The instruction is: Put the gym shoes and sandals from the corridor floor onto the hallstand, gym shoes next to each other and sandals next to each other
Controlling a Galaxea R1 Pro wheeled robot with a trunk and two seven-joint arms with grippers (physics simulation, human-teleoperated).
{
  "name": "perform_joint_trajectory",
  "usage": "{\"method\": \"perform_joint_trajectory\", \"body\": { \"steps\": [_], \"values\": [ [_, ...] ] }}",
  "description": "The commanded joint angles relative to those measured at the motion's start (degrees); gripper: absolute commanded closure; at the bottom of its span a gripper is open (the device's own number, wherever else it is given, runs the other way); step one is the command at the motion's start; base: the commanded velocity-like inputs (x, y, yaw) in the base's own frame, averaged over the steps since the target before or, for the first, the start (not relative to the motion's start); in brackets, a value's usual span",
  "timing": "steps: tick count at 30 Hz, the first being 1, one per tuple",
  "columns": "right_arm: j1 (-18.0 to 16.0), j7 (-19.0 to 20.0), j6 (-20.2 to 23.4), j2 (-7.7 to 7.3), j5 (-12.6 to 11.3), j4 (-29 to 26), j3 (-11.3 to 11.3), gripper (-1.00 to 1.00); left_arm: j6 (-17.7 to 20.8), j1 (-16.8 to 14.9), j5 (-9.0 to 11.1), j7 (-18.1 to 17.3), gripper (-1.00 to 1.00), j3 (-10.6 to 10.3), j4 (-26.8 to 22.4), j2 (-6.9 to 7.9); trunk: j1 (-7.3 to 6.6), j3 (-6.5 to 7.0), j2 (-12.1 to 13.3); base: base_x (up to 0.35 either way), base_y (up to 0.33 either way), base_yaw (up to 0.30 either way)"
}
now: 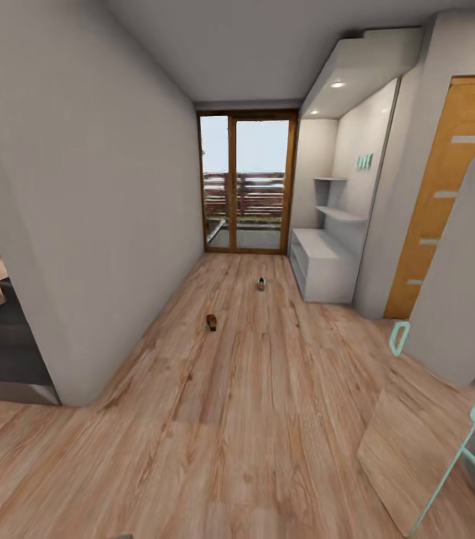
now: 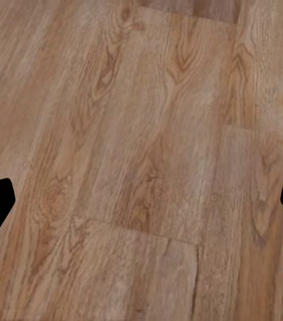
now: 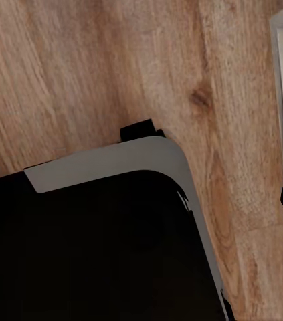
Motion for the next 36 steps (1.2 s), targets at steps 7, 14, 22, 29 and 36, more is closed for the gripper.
{"method": "perform_joint_trajectory", "body": {
  "steps": [7, 14, 22, 29, 36],
  "values": [
    [0.0, 0.0, 0.0, 0.01, 0.1, -0.1, -0.1, -1.0, -0.2, 0.0, 0.5, 0.0, -1.0, -0.1, 0.1, 0.0, 0.03, -0.05, 0.0, 0.346, 0.0, 0.0],
    [0.0, 0.0, 0.0, 0.02, 0.1, -0.1, -0.1, -1.0, -0.2, 0.0, 0.5, 0.0, -1.0, -0.1, 0.0, 0.0, 0.03, -0.05, 0.0, 0.346, 0.0, 0.0],
    [0.0, 0.0, 0.0, 0.0, 0.1, -0.1, -0.1, -1.0, -0.2, 0.0, 0.5, 0.0, -1.0, -0.1, 0.1, 0.0, 0.03, -0.05, 0.0, 0.346, 0.0, 0.0],
    [0.0, 0.0, 0.0, 0.01, 0.1, -0.1, -0.1, -1.0, -0.2, 0.0, 0.5, 0.0, -1.0, -0.1, 0.0, 0.0, 0.03, -0.05, 0.0, 0.346, 0.0, 0.0],
    [0.0, 0.0, 0.0, 0.01, 0.1, -0.1, -0.1, -1.0, -0.2, 0.0, 0.5, 0.0, -1.0, -0.1, 0.1, 0.01, 0.03, -0.05, 0.0, 0.345, 0.0, 0.0]
  ]
}}
